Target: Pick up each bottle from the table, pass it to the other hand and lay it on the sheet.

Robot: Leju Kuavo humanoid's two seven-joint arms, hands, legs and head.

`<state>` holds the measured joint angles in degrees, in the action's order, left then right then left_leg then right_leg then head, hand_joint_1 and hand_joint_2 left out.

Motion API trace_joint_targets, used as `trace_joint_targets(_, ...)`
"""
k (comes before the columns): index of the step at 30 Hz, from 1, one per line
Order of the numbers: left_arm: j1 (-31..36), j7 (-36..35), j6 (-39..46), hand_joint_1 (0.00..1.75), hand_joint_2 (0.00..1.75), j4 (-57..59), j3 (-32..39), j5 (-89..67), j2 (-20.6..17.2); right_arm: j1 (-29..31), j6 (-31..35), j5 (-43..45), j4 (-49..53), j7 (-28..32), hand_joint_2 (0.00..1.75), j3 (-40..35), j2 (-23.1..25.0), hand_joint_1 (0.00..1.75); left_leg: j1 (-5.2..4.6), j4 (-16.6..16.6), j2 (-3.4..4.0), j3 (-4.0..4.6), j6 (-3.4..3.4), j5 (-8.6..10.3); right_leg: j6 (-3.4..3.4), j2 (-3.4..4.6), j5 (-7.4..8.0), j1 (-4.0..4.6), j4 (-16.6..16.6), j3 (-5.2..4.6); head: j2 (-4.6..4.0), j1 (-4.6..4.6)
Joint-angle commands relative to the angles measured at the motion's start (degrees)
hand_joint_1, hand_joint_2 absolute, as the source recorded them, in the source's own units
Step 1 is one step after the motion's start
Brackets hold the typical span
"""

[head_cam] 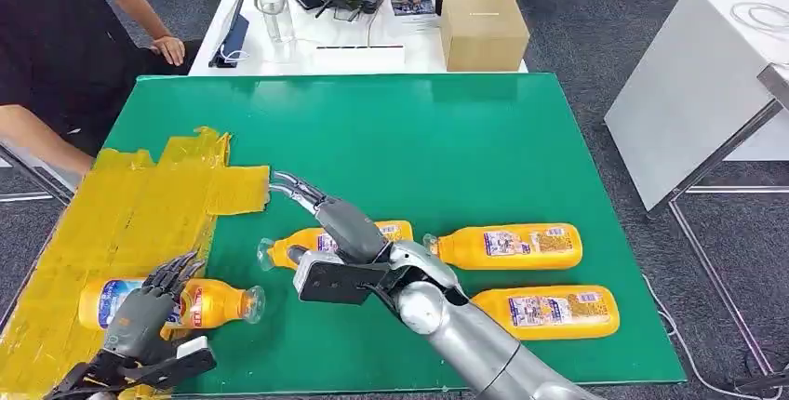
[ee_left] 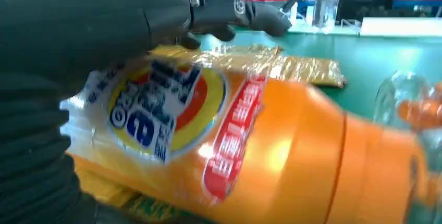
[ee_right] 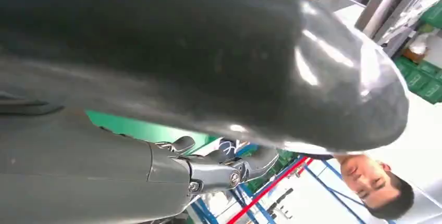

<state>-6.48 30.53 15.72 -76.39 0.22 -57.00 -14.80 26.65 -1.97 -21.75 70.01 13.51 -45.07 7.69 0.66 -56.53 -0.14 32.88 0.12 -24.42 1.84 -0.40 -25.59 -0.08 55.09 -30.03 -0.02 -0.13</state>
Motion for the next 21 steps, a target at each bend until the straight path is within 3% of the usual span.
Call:
trace_joint_targets(1, -1.2, 0.2, -0.5, 0.00, 1.75, -2.3, 4.0, 0.2, 4.2, 1.4, 0.2, 0.0, -2.6, 0.2, 0.00, -0.9, -1.2, 0.00, 0.01, 0.0, 0.06, -0.01, 0.04, -0.07, 0.02, 0.07, -0.03, 0.01, -0.1, 0.02, 0.00, 0.00)
trace_joint_targets(5, -1.2, 0.2, -0.5, 0.00, 1.75, -2.3, 4.0, 0.2, 4.2, 1.4, 0.2, 0.0, -2.6, 0.2, 0.00, -0.9, -1.2, 0.00, 0.03, 0.0, 0.05, 0.04, 0.04, -0.13, 0.00, 0.09, -0.08, 0.04, -0.1, -0.02, 0.00, 0.00)
trace_joint_targets(9, -0.8, 5.2, 2.4, 0.00, 1.75, -8.6, 10.2, 5.6, 9.9, 0.5, 0.6, -0.8, -2.3, 0.2, 0.00, -0.6, -1.0, 0.00, 0.02, 0.0, -0.03, 0.33, 0.03, -0.04, 0.02, -0.02, -0.01, 0.02, -0.1, -0.28, 0.00, 0.00)
trace_joint_targets(21, 0.7, 9.5, -1.8, 0.00, 1.75, -15.6, 14.7, 18.6, 14.4, -0.1, 1.1, -2.1, -2.4, -0.1, 0.00, -0.7, -0.3, 0.00, 0.01, 0.0, -0.02, 0.44, 0.02, -0.04, 0.01, 0.01, -0.02, 0.02, -0.1, -0.41, 0.00, 0.00)
